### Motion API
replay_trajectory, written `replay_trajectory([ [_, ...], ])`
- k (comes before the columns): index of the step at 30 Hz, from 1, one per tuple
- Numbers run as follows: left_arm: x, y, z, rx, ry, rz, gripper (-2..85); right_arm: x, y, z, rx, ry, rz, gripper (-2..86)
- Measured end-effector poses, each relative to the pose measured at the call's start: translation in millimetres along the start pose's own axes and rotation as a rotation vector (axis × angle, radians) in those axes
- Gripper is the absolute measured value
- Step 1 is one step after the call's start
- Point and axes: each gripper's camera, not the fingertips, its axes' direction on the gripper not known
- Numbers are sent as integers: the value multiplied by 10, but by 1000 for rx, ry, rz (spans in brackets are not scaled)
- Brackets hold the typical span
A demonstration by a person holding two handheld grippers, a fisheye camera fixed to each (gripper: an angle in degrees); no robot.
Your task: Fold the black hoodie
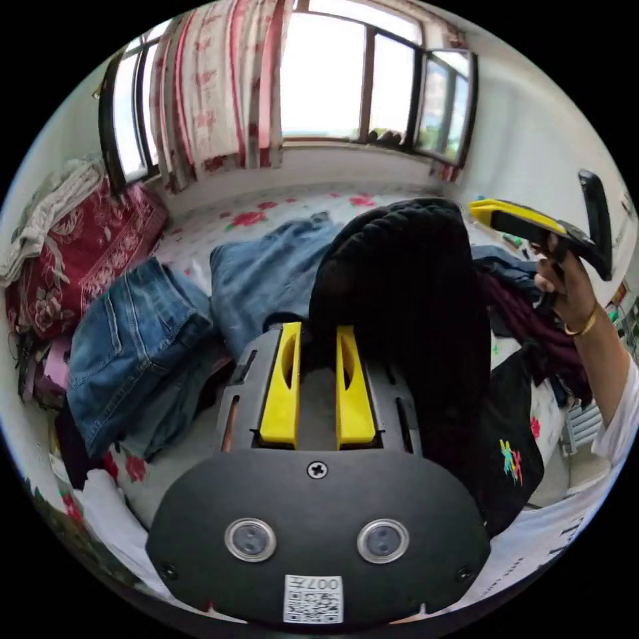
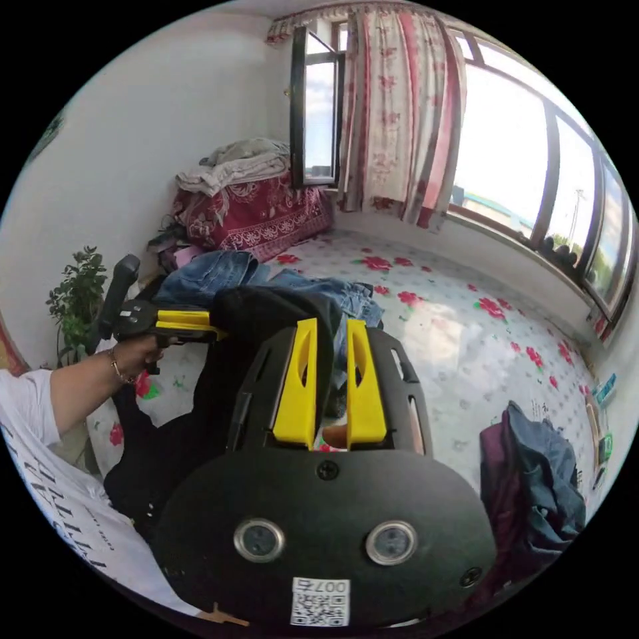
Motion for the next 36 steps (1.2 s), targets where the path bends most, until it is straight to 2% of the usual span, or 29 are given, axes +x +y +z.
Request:
replay_trajectory([
  [4, -279, 825, -30, 0, 5, -76, 64, 64, 792, 152, -90, -123, 77, 47],
  [7, -525, 1884, -239, -62, -44, -199, 65, -29, 1909, 152, -235, -42, 114, 52],
  [9, -745, 2796, -592, -121, -145, -375, 63, -165, 2779, -1, -359, 61, 162, 57],
  [14, -1318, 4152, -1401, -169, -342, -786, 65, -211, 3736, -464, -440, 219, 366, 70],
  [17, -1804, 4658, -1543, -118, -252, -1034, 89, -65, 3909, -406, -471, 188, 436, 77],
  [24, -2612, 5215, -1393, 220, 207, -1401, 142, 161, 4061, -326, -560, 184, 412, 87],
  [25, -2659, 5231, -1368, 222, 227, -1418, 141, 166, 4069, -337, -568, 194, 416, 87],
  [27, -2792, 5312, -1342, 153, 183, -1476, 61, 186, 4129, -392, -551, 201, 454, 86],
  [28, -2816, 5337, -1351, 143, 186, -1481, 54, 192, 4141, -408, -545, 202, 472, 85],
  [29, -2836, 5391, -1433, 200, 227, -1479, 41, 200, 4151, -442, -543, 201, 512, 84],
  [31, -2789, 5439, -1745, 420, 285, -1401, 36, 180, 4129, -521, -558, 220, 555, 78],
  [33, -2662, 5568, -2318, 652, 236, -1248, 34, 65, 4086, -752, -527, 329, 576, 73],
  [36, -2686, 5835, -2608, 609, 122, -1182, 37, -192, 4107, -1083, -424, 319, 547, 70],
])
